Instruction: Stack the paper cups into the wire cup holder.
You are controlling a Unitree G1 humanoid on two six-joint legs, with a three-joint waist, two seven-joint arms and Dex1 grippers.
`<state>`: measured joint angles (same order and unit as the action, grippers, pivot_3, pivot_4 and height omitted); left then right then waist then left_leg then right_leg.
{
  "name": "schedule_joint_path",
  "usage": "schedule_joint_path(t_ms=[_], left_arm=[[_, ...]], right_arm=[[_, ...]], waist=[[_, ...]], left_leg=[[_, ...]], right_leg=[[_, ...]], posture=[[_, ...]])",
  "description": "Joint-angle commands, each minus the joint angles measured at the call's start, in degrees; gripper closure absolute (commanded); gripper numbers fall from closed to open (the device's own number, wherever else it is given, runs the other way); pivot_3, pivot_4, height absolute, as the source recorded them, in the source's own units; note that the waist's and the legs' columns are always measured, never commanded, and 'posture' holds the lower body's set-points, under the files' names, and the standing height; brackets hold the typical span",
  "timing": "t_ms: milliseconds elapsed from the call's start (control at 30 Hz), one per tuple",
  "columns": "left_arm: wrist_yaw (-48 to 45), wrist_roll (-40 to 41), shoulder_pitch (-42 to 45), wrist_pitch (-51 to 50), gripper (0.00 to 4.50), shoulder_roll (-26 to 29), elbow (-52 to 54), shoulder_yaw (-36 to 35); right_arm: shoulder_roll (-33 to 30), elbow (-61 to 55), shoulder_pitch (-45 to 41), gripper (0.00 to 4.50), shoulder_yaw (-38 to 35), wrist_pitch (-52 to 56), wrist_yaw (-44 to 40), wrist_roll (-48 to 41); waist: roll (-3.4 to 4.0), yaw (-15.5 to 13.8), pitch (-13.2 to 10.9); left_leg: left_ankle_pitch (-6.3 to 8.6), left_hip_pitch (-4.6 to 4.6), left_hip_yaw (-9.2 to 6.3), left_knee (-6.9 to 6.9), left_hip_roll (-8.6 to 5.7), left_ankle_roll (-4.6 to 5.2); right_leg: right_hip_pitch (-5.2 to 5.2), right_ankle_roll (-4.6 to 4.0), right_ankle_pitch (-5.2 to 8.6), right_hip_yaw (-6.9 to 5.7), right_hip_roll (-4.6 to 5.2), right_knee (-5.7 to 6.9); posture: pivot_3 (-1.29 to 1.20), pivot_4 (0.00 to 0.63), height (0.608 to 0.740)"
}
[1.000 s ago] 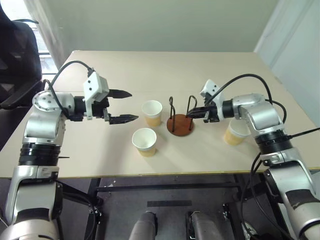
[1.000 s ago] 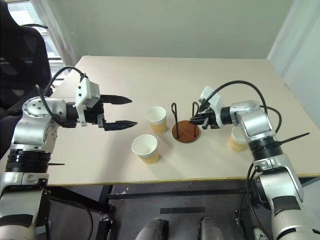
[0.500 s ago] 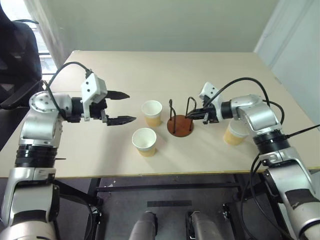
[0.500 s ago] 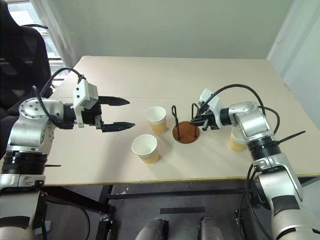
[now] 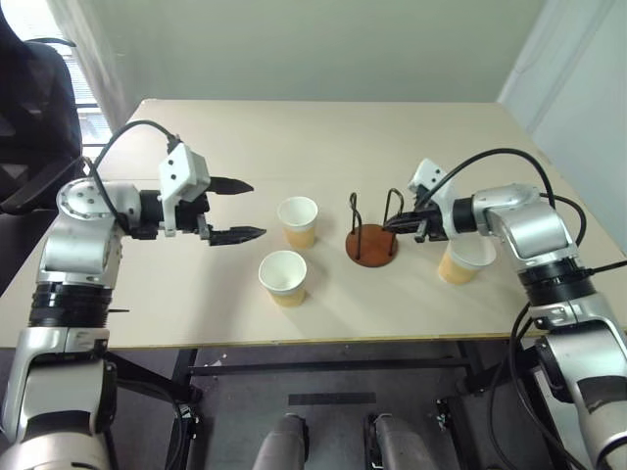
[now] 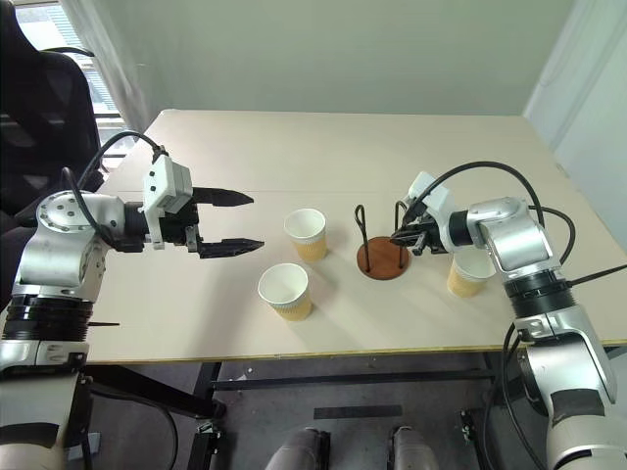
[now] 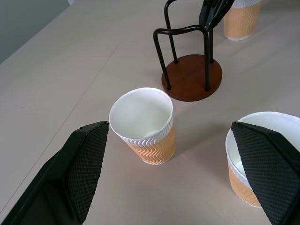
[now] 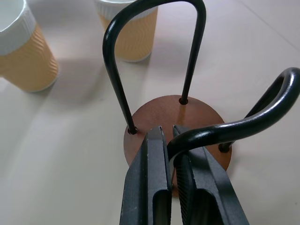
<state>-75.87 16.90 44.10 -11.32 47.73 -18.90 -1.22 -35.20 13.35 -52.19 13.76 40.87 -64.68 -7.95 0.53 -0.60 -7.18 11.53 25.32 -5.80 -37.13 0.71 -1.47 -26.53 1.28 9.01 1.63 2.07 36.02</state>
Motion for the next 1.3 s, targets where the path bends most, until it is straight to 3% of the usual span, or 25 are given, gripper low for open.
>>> schedule_joint_path(t_ms=[33, 733, 767, 833, 1033, 1200, 1300], left_arm=[[-0.15, -0.01, 1.92, 1.21, 0.0, 0.13, -0.02, -0.61], [1.16, -0.24, 0.83, 1.16, 0.0, 0.42, 0.94, -1.44], [1.27, -0.28, 0.81, 1.22, 0.0, 0.41, 0.93, -1.44], [1.51, -0.34, 0.86, 1.29, 0.0, 0.26, 0.82, -1.31], [1.72, -0.34, 1.09, 1.15, 0.0, -0.09, 0.81, -1.07], [1.76, -0.42, 1.25, 1.12, 0.0, -0.4, 0.76, -0.99], [1.73, -0.36, 1.44, 1.01, 0.0, -1.2, 0.52, -0.71]], right_arm=[[-0.7, -5.17, 1.06, 4.47, -1.24, 2.48, -0.04, -1.92], [0.92, -5.11, 1.99, 4.47, 1.29, 1.58, 1.55, -1.0], [0.84, -5.02, 2.04, 3.93, 1.44, 1.38, 1.55, -0.83], [0.7, -4.47, 1.93, 3.43, 1.43, 1.25, 1.76, -0.6], [0.0, -3.54, 1.65, 1.3, 0.94, 1.07, 2.24, -0.31], [-0.59, -2.7, 0.89, 1.3, -0.02, 0.96, 2.74, -0.63], [-4.58, -2.83, -0.46, 1.3, -1.72, 0.83, 0.87, -1.04]], waist=[[0.0, 0.04, 0.0], [0.0, 0.09, 0.0], [-0.01, 0.09, 0.01], [-0.01, 0.08, 0.0], [-0.01, 0.05, 0.0], [-0.01, 0.05, 0.0], [0.0, -0.12, 0.0]], left_leg=[[0.0, 0.0, 0.0, 0.0, 0.0, 0.0], [-0.03, -0.01, 0.0, -0.04, 0.0, 0.04], [-0.03, -0.01, 0.0, -0.05, 0.0, 0.04], [-0.04, -0.01, 0.0, -0.05, 0.0, 0.05], [-0.03, 0.0, 0.01, -0.05, 0.0, 0.05], [-0.04, 0.0, 0.01, -0.05, 0.0, 0.05], [-0.04, 0.0, 0.01, -0.05, 0.0, 0.05]], right_leg=[[0.0, 0.0, 0.0, 0.0, 0.0, 0.0], [0.0, 0.01, -0.01, 0.0, 0.0, 0.02], [0.01, 0.01, -0.01, 0.0, 0.0, 0.02], [0.0, 0.01, -0.01, 0.0, 0.0, 0.02], [0.01, 0.02, -0.01, 0.0, 0.0, 0.01], [0.01, 0.02, -0.01, 0.0, 0.0, 0.01], [0.01, 0.02, -0.01, 0.0, 0.0, 0.02]], posture=[[0.0, 0.15, 0.74], [0.0, 0.15, 0.74], [0.0, 0.15, 0.74], [0.0, 0.15, 0.74], [0.0, 0.15, 0.74], [0.0, 0.15, 0.74], [0.0, 0.15, 0.74]])
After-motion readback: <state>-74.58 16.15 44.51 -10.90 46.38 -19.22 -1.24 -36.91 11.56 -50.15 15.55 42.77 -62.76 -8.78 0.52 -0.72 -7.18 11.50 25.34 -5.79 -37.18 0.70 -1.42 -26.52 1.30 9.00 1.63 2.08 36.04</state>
